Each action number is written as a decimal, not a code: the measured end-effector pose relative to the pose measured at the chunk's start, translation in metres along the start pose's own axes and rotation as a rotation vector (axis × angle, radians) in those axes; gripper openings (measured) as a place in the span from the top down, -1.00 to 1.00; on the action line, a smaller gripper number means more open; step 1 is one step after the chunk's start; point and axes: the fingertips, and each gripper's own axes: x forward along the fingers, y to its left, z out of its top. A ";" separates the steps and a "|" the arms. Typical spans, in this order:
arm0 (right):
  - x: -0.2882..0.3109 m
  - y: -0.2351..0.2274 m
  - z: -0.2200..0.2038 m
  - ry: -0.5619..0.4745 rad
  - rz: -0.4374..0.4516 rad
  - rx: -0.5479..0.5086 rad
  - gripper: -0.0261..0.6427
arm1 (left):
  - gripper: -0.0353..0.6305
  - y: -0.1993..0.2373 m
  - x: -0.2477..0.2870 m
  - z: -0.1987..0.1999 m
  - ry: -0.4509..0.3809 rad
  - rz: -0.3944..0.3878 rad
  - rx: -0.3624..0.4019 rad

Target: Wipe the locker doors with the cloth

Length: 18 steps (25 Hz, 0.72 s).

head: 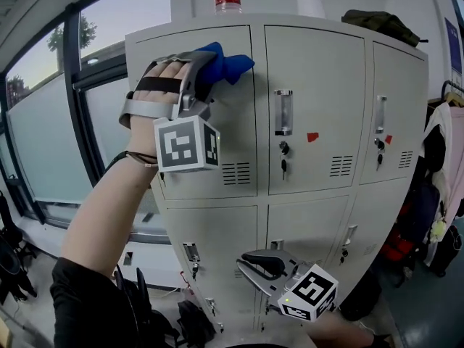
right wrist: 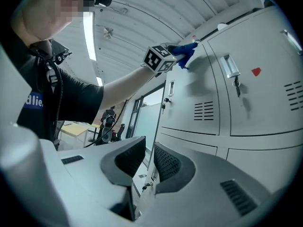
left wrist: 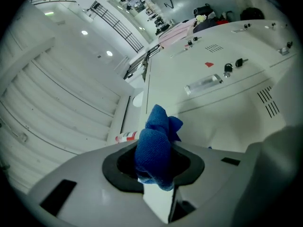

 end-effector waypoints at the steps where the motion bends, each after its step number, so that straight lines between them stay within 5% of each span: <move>1: 0.003 0.003 0.002 -0.001 0.011 -0.005 0.77 | 0.53 0.005 -0.007 -0.015 0.021 0.003 -0.003; 12: 0.025 0.023 0.011 -0.021 0.079 -0.013 0.77 | 0.53 -0.033 -0.032 -0.126 0.204 -0.110 -0.002; 18: 0.014 0.014 0.005 -0.009 0.049 -0.012 0.77 | 0.54 -0.058 -0.025 -0.119 0.218 -0.111 -0.030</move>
